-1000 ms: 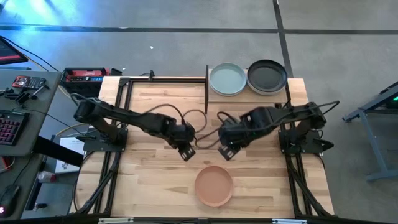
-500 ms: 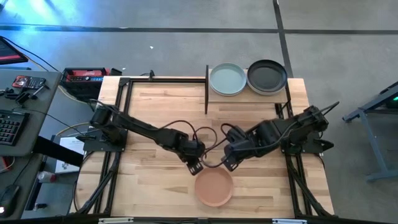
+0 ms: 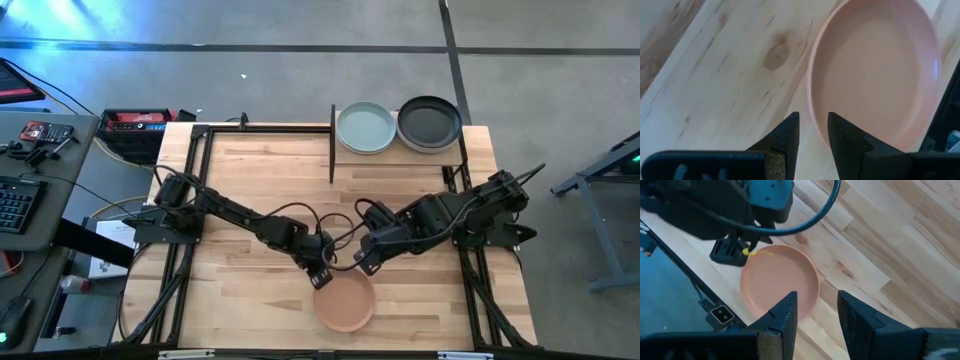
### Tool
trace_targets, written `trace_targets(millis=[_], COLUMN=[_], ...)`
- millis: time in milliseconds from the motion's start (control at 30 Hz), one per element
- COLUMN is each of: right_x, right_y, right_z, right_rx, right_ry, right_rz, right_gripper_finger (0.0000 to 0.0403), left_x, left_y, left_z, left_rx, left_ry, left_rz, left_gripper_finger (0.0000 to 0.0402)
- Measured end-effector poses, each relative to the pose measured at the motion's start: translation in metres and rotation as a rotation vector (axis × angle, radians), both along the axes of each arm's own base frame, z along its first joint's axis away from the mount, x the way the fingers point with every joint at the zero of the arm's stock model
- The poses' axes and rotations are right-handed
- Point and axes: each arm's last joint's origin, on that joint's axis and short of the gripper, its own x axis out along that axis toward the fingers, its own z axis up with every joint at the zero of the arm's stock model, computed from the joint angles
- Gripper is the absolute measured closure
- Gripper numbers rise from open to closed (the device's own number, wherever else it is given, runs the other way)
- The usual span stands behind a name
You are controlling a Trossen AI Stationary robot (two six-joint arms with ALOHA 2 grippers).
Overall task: Place and stack plates onto a shelf
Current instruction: Stack the light orange plate on top of the blue plate on the shelf
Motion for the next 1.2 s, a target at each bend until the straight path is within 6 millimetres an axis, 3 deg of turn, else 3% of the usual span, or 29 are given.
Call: trace_targets(millis=[900,1200], right_x=[0.003,0.003], right_y=[0.003,0.003], right_z=[0.001,0.001], right_rx=[0.024,0.026], right_ry=[-0.036,-0.039], right_rz=[-0.028,-0.028], right_gripper_finger=[0.0286,0.0286], left_x=[0.003,0.012], left_y=[-0.002,-0.005], left_z=[0.002,-0.028], left_rx=[0.041,-0.002], left_ry=[-0.052,-0.006], left_rz=[0.045,0.025], left_gripper_finger=[0.0312,0.0312])
